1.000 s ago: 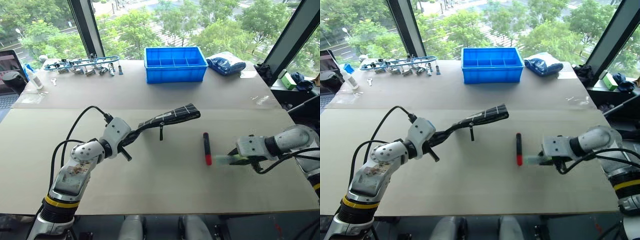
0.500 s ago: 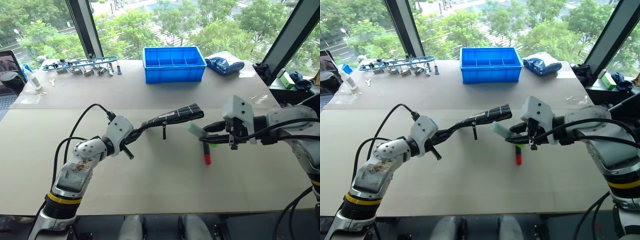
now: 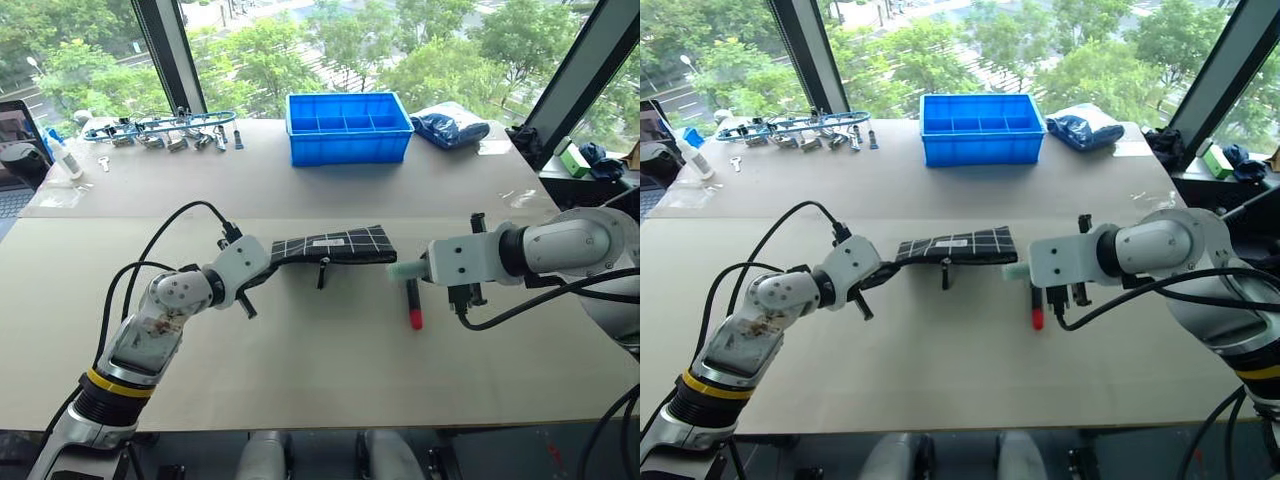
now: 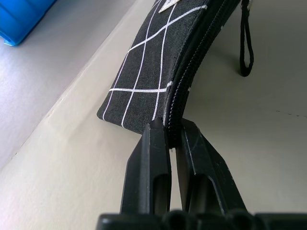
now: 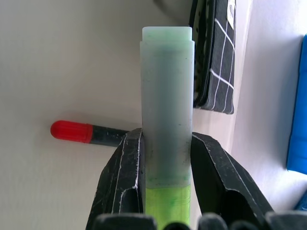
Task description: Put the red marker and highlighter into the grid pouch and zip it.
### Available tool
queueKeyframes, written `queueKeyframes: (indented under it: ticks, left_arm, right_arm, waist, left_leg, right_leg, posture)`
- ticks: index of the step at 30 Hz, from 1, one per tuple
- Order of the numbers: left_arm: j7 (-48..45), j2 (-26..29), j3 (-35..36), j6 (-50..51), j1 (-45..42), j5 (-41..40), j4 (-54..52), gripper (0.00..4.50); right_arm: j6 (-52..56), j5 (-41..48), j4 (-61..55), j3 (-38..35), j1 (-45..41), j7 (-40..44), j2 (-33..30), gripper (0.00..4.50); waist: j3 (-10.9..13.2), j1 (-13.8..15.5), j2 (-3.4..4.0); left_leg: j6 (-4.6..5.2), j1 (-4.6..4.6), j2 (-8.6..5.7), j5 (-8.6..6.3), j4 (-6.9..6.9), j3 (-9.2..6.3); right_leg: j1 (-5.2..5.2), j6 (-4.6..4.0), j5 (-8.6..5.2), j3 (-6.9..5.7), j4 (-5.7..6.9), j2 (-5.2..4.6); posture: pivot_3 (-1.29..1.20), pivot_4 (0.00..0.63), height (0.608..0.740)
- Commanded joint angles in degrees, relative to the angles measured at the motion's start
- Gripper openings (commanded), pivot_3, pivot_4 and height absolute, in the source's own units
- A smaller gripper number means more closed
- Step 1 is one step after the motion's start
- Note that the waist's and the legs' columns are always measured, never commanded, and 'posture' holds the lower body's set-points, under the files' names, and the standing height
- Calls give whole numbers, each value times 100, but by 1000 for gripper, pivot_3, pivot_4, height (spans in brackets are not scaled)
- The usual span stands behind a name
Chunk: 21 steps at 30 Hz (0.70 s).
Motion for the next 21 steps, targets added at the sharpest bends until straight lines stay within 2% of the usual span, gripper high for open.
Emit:
queueKeyframes:
  ticks: [1, 9, 21]
  left_arm:
    - [-103, 83, -42, 10, -105, 67, -300, 0]
    - [-163, 43, -53, 95, -85, 65, -341, 0]
    - [-112, -10, -111, 96, 0, 139, -452, 0]
  right_arm:
    - [334, -19, -345, -96, 144, 4, 188, 985]
    - [1514, 385, -212, -56, 232, -111, 1134, 985]
    - [1318, -12, 987, 240, 70, -86, 1275, 985]
  waist:
    - [0, 7, 0]
    - [0, 4, 0]
    - [0, 5, 0]
  left_leg:
    - [0, 1, 0, 0, 0, 0]
    - [0, -1, -1, 0, 5, -1]
    - [0, -3, -6, 0, 7, 9]
  right_leg:
    - [2, 0, 0, -1, -1, 0]
    - [2, 0, 0, -2, 4, 1]
    - [3, 0, 0, -3, 2, 1]
  posture:
    - [0, 150, 740]
    - [0, 150, 740]
    - [0, 150, 740]
